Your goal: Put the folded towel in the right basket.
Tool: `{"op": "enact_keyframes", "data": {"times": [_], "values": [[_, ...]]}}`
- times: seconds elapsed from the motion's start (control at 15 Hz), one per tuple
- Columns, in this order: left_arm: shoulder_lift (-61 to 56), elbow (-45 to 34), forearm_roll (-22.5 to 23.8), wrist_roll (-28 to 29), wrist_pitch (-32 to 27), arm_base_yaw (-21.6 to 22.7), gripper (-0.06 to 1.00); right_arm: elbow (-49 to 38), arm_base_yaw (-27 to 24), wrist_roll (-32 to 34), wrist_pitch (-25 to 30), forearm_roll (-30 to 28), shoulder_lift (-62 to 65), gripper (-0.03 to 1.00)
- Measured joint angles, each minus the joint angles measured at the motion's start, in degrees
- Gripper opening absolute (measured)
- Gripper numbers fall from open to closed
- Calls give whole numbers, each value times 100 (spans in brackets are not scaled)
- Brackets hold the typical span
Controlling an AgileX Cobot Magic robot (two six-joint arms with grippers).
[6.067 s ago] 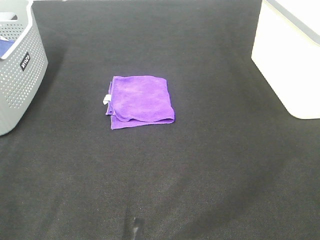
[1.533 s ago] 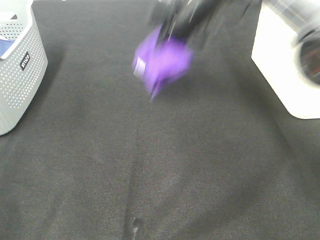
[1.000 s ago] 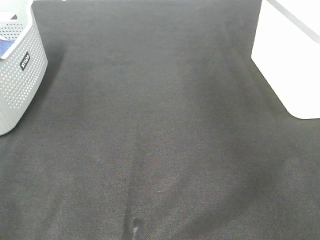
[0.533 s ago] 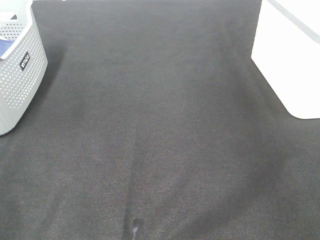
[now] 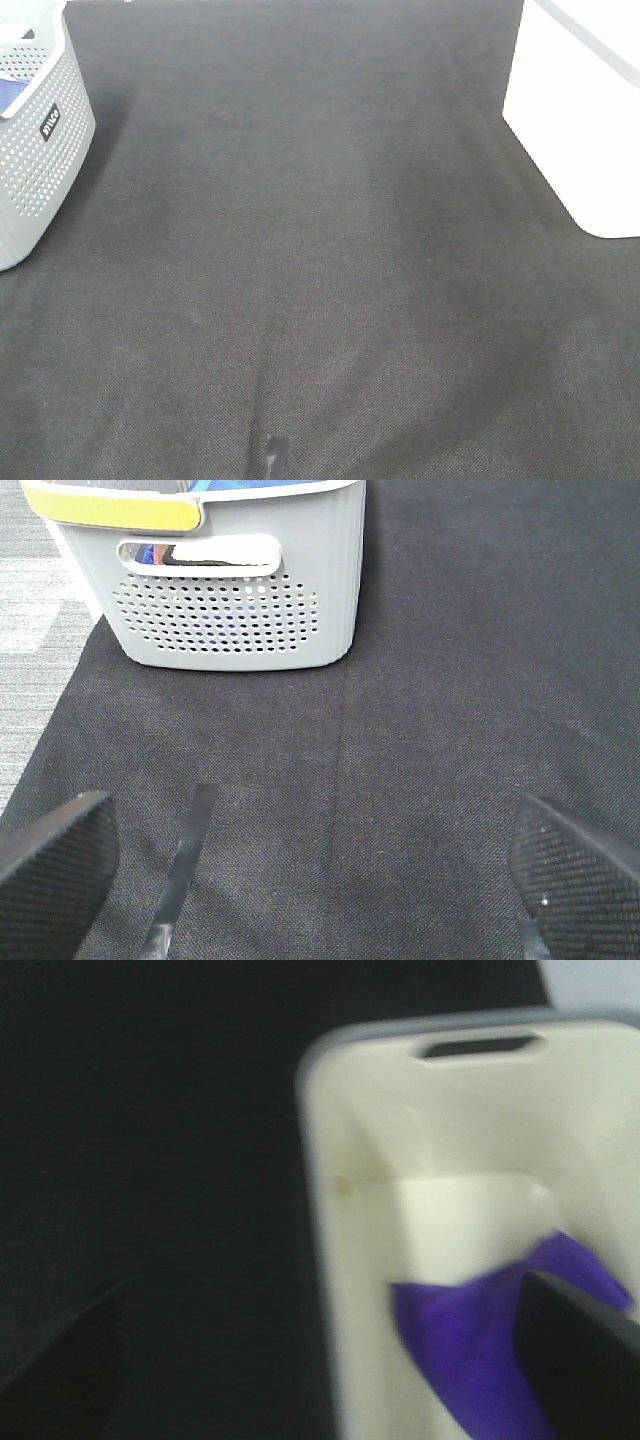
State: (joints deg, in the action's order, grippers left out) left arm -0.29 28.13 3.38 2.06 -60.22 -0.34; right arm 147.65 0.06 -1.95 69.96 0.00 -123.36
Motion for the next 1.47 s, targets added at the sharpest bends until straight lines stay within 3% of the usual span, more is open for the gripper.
{"op": "enact_keyframes", "data": {"times": [0.13, 0.33, 0.4, 0.6, 0.87, 1.2, 1.33, 1.47], "values": [[0, 0, 0, 0, 0, 0, 99, -281, 504, -46, -6, -206, 424, 98], [0, 0, 0, 0, 0, 0, 99, -2223, 917, -46, -17, -286, 1954, 98], [0, 0, 0, 0, 0, 0, 99, -2223, 917, -46, -17, -286, 1954, 98], [0, 0, 0, 0, 0, 0, 99, -5707, 991, 138, -97, -321, 4670, 98], [0, 0, 0, 0, 0, 0, 99, -8978, 991, 195, -728, -327, 8130, 98], [0, 0, 0, 0, 0, 0, 99, -10634, 991, 195, -693, -332, 11390, 98], [0, 0, 0, 0, 0, 0, 99, -11075, 991, 195, -688, -332, 12158, 98], [0, 0, 0, 0, 0, 0, 99, -11516, 991, 195, -315, -332, 12359, 98]]}}
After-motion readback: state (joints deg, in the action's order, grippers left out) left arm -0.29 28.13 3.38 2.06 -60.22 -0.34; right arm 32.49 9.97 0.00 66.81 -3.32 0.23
